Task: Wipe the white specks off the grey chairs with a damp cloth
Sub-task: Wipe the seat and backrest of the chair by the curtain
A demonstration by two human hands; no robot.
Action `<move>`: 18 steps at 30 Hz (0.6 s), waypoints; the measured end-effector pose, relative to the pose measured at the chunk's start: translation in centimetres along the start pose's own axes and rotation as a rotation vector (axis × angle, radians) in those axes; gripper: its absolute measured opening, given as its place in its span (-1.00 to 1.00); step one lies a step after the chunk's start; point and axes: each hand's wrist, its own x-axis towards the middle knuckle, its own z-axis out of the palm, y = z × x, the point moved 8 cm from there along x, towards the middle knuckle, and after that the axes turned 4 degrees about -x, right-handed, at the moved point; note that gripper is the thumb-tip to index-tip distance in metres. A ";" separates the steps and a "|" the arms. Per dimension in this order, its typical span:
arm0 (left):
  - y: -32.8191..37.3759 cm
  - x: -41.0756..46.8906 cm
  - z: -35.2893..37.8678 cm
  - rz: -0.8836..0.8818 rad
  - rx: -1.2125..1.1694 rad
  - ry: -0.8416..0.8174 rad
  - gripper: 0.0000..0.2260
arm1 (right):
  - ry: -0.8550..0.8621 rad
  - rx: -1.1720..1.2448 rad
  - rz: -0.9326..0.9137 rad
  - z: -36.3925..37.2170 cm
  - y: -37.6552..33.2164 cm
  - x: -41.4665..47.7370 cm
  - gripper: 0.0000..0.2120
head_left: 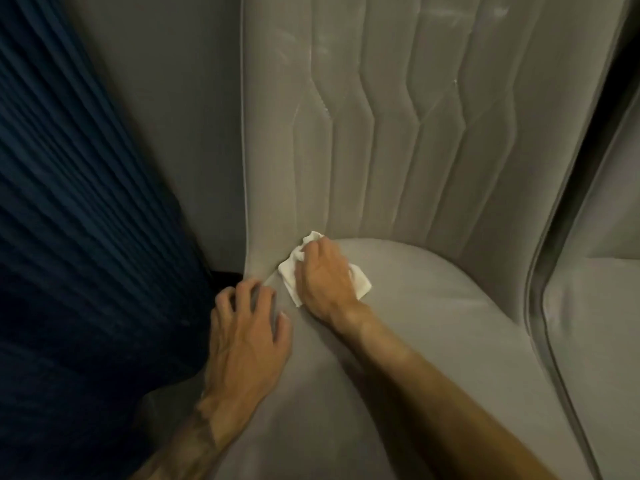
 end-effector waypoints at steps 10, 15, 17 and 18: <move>-0.5 -0.1 -0.2 0.027 -0.054 0.047 -0.72 | -0.034 -0.160 -0.081 1.8 -2.1 1.2 -0.61; -0.9 -0.1 -0.3 0.045 -0.058 0.050 -0.75 | -0.041 0.036 -0.207 0.2 -1.8 0.2 -0.74; -0.6 0.4 -0.4 0.090 -0.036 0.058 -0.75 | 0.013 -0.032 -0.103 -1.0 1.9 1.3 -0.76; -0.4 0.9 -0.7 0.117 -0.018 0.073 -0.74 | 0.051 -0.086 -0.023 -1.6 3.8 1.7 -0.76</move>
